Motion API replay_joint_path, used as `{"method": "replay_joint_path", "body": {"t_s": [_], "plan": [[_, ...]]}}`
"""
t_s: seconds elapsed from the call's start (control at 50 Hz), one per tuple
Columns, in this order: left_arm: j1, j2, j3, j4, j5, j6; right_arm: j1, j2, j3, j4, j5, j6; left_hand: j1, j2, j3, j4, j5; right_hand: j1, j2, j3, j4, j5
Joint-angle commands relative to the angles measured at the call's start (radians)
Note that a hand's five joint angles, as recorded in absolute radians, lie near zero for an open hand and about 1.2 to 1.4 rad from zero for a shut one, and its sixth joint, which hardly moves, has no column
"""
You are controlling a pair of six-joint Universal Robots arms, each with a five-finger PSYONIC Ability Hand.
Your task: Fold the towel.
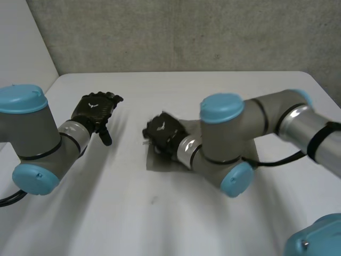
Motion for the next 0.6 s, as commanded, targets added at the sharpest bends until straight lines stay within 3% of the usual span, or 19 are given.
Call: {"method": "replay_joint_path", "body": {"t_s": [0.02,0.1,0.2,0.42,0.48,0.52,0.54,0.6], "plan": [[-0.003,0.003,0.001,0.001,0.000,0.000,-0.004,-0.038,0.007,0.051,0.014,0.014,0.006,0.010,0.008,0.008,-0.025,-1.167,-1.009,-1.008,-1.008,-1.010],[-0.006,0.006,0.004,0.002,0.000,0.000,-0.041,-0.117,0.039,0.057,0.016,0.040,0.006,0.010,0.008,0.008,-0.025,-1.167,-1.009,-1.008,-1.008,-1.010],[-0.015,0.018,0.013,0.002,0.000,-0.002,-0.185,-0.287,0.230,0.048,0.006,0.134,0.006,0.010,0.008,0.008,-0.025,-1.167,-1.009,-1.008,-1.008,-1.010],[-0.053,0.029,0.010,0.002,0.000,-0.002,-0.368,-0.384,0.597,-0.053,0.008,0.123,0.006,0.010,0.008,0.008,-0.025,-1.131,-0.972,-0.972,-0.971,-0.973],[-0.060,0.031,0.006,0.002,0.000,-0.002,-0.424,-0.412,0.712,-0.141,0.009,0.097,0.006,0.010,0.008,0.008,-0.025,-0.946,-0.788,-0.787,-0.786,-0.788],[-0.064,0.029,0.001,0.002,0.000,-0.002,-0.458,-0.424,0.798,-0.222,0.011,0.045,0.006,0.010,0.008,0.008,-0.025,-0.668,-0.510,-0.509,-0.509,-0.510],[-0.064,0.029,0.001,0.002,0.000,-0.002,-0.458,-0.424,0.798,-0.222,0.011,0.045,0.006,0.010,0.008,0.008,-0.025,-0.667,-0.509,-0.508,-0.507,-0.509],[-0.064,0.029,0.000,0.002,0.000,-0.002,-0.481,-0.428,0.850,-0.289,0.012,0.005,0.006,0.010,0.008,0.008,-0.025,-0.334,-0.176,-0.175,-0.174,-0.176]]}}
